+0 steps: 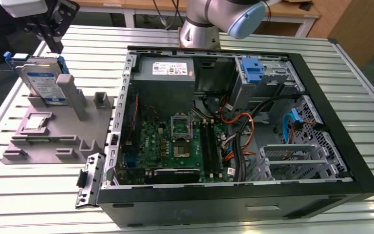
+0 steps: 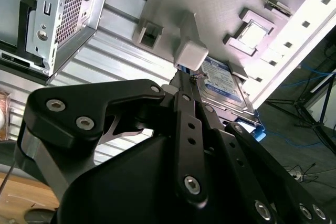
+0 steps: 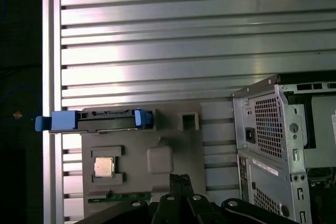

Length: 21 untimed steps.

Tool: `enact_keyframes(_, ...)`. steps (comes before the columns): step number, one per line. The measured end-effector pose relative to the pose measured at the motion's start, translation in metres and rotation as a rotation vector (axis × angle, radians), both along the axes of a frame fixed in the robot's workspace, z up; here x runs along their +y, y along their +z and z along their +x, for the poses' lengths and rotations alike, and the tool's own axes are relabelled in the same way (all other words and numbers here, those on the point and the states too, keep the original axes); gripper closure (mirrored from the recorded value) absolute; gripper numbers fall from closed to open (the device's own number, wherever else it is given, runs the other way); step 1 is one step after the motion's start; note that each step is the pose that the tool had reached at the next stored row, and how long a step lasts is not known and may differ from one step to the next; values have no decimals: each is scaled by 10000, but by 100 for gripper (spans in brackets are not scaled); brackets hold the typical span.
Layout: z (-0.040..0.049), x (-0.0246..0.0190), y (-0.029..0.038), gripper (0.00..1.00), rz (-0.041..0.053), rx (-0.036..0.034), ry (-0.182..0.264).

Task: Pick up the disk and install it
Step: 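Reach for the disk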

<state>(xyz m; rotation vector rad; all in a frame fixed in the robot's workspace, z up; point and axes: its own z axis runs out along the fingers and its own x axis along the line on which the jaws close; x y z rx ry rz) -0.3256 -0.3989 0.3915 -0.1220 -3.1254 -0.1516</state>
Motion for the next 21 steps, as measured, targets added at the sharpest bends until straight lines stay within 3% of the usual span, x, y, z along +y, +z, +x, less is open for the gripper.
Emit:
enact_keyframes(10,-36,0,0,89,-1,-3,0)
enact_keyframes(21,-51,0,-2,89,-1,44,0)
